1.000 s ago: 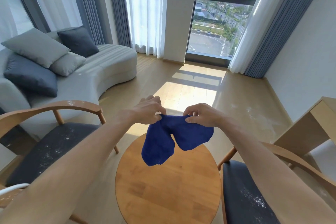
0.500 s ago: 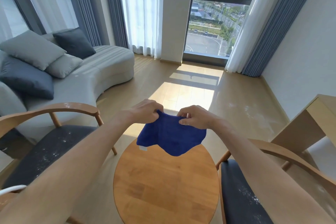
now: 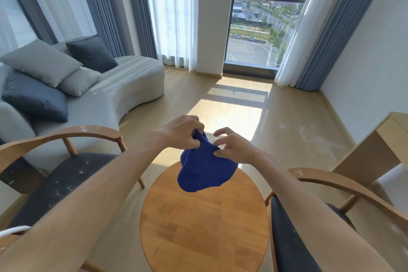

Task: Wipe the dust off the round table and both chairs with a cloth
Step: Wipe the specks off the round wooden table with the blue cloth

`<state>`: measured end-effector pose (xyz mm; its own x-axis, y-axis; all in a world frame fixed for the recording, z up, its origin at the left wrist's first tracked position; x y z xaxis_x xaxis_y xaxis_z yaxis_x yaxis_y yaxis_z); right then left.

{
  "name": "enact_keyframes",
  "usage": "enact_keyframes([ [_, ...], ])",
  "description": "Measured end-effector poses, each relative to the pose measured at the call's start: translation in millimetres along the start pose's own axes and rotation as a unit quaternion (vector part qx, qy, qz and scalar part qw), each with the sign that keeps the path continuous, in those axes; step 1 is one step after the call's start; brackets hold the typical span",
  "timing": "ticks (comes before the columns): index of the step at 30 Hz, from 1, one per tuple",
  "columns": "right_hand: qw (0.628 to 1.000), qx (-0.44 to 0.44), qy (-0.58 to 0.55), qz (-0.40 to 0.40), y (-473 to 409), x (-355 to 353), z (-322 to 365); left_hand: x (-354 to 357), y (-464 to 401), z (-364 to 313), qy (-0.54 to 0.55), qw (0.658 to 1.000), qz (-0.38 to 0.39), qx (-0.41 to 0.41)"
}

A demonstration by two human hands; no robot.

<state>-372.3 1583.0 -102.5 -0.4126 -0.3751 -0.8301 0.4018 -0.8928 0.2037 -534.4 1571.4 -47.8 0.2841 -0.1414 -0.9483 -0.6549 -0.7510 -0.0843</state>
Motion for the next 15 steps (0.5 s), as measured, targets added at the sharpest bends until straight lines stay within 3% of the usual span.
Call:
enact_keyframes([
  [8, 0.999, -0.030, -0.009, 0.043, 3.6, 12.4, 6.1, -3.4, -4.5, -1.6, 0.013, 1.000, -0.022, -0.011],
  [15, 0.995, -0.035, 0.078, 0.044, -4.1, 20.4, 6.8, -2.7, -4.6, -0.6, 0.018, 1.000, -0.008, -0.019],
])
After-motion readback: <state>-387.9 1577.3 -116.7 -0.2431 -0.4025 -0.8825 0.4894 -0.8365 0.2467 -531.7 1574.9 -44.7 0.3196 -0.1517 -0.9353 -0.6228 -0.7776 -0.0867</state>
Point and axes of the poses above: each hand's wrist, its own y-axis away from the middle knuckle, its own x-axis out of the palm, z = x × y, the point moved 5 cm from there along -y, towards the middle knuckle, and after that the axes turned 13 degrees about x, right-handed, at the moved point
